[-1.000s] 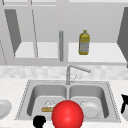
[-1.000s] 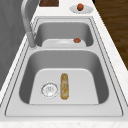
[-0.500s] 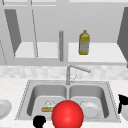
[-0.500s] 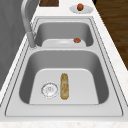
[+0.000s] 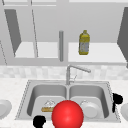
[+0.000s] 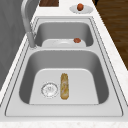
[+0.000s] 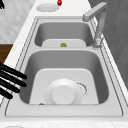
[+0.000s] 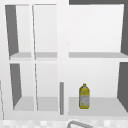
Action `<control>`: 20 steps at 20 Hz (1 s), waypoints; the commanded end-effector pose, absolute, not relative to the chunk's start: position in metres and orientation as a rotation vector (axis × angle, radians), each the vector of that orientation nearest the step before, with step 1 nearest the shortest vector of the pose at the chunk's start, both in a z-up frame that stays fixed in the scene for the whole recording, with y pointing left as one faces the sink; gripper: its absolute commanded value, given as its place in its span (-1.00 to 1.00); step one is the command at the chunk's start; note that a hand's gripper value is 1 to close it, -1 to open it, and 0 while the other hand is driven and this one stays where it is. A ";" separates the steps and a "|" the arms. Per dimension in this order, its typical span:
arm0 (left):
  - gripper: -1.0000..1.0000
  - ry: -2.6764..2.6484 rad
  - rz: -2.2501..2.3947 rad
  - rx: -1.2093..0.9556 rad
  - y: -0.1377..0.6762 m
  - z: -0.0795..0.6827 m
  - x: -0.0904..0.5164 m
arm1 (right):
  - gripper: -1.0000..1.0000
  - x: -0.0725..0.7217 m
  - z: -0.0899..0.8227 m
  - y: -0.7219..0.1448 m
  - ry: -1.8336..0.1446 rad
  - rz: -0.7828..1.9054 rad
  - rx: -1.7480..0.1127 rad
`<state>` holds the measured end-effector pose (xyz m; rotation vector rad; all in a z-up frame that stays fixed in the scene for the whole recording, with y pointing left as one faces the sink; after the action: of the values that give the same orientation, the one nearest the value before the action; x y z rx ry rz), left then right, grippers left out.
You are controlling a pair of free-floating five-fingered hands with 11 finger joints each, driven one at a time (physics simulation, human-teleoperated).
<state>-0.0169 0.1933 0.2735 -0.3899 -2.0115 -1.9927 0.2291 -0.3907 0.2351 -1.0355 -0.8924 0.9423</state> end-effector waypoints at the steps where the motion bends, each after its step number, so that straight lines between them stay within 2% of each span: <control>1: 0.00 -2.012 -1.993 -0.390 0.193 0.274 -0.017 | -1.00 0.228 0.243 -0.372 -0.896 1.009 -1.072; 20: 0.00 -2.012 -1.993 -0.390 0.193 0.274 -0.017 | -1.00 0.163 0.335 -0.345 -1.024 1.146 -1.054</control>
<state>-0.0169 0.1933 0.2735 -0.3899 -2.0115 -1.9927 0.1727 -0.3446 0.3183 -1.0050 -1.0181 1.0707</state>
